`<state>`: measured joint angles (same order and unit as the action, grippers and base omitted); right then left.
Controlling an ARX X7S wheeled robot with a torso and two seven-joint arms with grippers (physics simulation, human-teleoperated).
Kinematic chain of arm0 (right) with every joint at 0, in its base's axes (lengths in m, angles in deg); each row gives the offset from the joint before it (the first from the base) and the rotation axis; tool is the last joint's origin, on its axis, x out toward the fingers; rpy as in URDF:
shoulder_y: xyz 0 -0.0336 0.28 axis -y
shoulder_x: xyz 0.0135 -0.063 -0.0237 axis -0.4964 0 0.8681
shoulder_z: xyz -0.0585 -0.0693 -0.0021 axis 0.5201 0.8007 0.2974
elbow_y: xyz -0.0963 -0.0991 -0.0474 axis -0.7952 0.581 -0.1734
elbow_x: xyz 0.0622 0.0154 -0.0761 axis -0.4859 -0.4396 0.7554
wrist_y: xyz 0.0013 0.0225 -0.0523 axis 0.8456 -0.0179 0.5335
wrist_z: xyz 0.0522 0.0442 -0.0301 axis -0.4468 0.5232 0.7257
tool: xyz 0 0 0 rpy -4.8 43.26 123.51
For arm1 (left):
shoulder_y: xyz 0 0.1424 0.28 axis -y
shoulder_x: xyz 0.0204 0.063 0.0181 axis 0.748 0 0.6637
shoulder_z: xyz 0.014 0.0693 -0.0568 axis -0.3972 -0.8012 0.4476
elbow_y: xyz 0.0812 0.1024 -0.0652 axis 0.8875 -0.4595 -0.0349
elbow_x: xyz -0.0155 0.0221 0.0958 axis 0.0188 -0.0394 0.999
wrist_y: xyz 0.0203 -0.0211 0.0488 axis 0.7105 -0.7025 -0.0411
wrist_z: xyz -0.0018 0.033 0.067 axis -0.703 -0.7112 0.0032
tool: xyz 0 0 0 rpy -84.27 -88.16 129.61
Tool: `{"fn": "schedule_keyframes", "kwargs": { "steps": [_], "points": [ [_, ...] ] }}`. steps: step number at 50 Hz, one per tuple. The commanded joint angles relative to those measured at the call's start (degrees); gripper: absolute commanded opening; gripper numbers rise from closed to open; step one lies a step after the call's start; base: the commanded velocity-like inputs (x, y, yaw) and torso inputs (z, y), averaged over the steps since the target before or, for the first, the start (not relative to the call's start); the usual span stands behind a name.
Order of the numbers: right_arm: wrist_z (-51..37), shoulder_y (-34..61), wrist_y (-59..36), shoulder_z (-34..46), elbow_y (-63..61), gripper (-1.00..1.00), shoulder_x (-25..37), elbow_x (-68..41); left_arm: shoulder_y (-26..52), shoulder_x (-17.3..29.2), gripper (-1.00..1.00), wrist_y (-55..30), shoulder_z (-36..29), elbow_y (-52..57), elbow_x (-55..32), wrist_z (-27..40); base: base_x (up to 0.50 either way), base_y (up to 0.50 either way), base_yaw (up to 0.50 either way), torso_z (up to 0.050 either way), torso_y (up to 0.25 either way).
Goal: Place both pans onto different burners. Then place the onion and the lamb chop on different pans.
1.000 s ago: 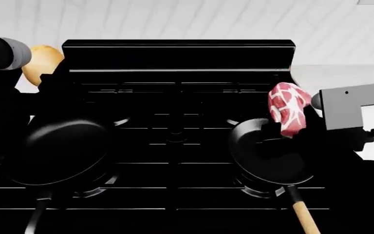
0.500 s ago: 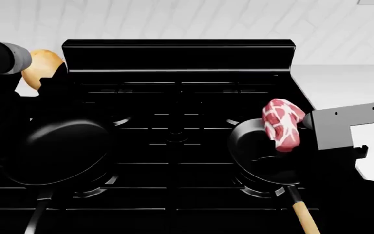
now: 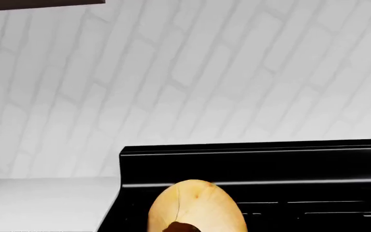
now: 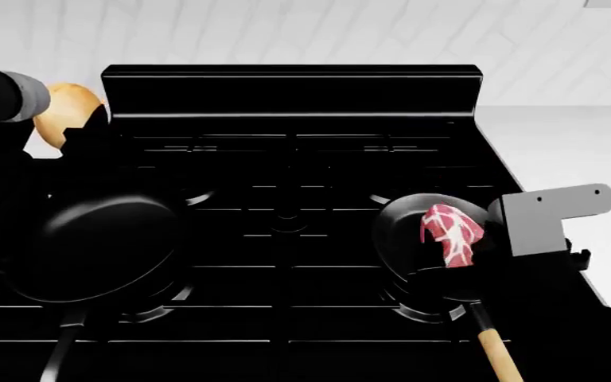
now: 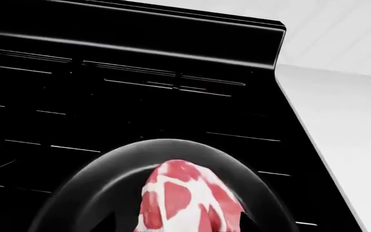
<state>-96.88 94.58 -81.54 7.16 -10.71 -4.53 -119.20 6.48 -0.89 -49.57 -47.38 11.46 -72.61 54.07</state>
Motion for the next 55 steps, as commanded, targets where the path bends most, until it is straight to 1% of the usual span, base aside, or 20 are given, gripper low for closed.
{"fn": "schedule_keyframes", "kwargs": {
  "steps": [1, 9, 15, 18, 23, 26, 30, 33, 48, 55],
  "points": [
    [-0.45, 1.1, -0.45, -0.58, -0.57, 1.0, 0.33, -1.29, -0.69, 0.2, -1.0, 0.85, 0.29, -0.12, 0.07, 0.14, 0.0, 0.0, 0.0, 0.0, 0.0],
    [-4.74, 5.46, -0.78, -3.61, -5.58, 1.0, 2.66, -7.69, -1.5, 0.22, -1.0, 1.19, 0.41, -0.22, 0.68, -0.17, 0.0, 0.0, 0.0, 0.0, 0.0],
    [-11.59, 14.95, 0.54, -8.55, -11.76, 1.0, 6.96, -18.69, -1.29, -0.04, -1.0, 0.8, -0.31, -0.82, 1.38, -0.64, 0.0, 0.0, 0.0, 0.0, 0.002],
    [-13.65, 16.61, 1.7, -10.08, -13.13, 1.0, 8.35, -21.47, 0.31, -0.36, -1.0, -1.03, -2.39, -2.11, 2.72, -1.24, 0.0, 0.0, 0.0, 0.0, 0.0],
    [-14.66, 12.82, 3.51, -11.28, -16.44, 1.0, 8.49, -21.53, 2.15, -1.33, -1.0, -3.46, -5.92, -5.85, 6.81, -3.44, 0.0, 0.0, 0.0, 0.0, 0.0],
    [-14.98, 11.31, 4.07, -11.62, -18.21, 1.0, 8.45, -21.47, 1.86, -2.07, -1.0, -3.58, -7.43, -8.67, 9.75, -5.13, 0.0, 0.0, 0.0, 0.0, 0.0],
    [-14.25, 9.39, 4.51, -12.32, -18.39, 1.0, 8.61, -20.44, -0.25, -1.97, -1.0, -2.51, -7.74, -11.19, 12.1, -6.61, 0.0, 0.0, 0.0, 0.0, 0.0],
    [-14.53, 9.35, 4.47, -12.03, -18.22, 1.0, 8.31, -20.28, -0.72, -1.39, -1.0, -2.45, -7.49, -11.74, 12.13, -6.64, 0.0, 0.0, 0.0, 0.0, 0.0],
    [-13.15, 9.32, 3.33, -10.15, -15.88, 1.0, 6.28, -17.59, -12.31, -0.19, -1.0, 2.73, -6.79, -13.42, 15.8, -9.34, 0.0, 0.0, 0.0, 0.0, 0.0],
    [-12.76, 9.32, 3.1, -9.65, -15.49, 1.0, 5.78, -17.0, -15.05, -0.58, -1.0, 4.24, -7.03, -14.55, 17.12, -10.4, 0.0, 0.0, 0.0, 0.0, 0.0]
  ]
}}
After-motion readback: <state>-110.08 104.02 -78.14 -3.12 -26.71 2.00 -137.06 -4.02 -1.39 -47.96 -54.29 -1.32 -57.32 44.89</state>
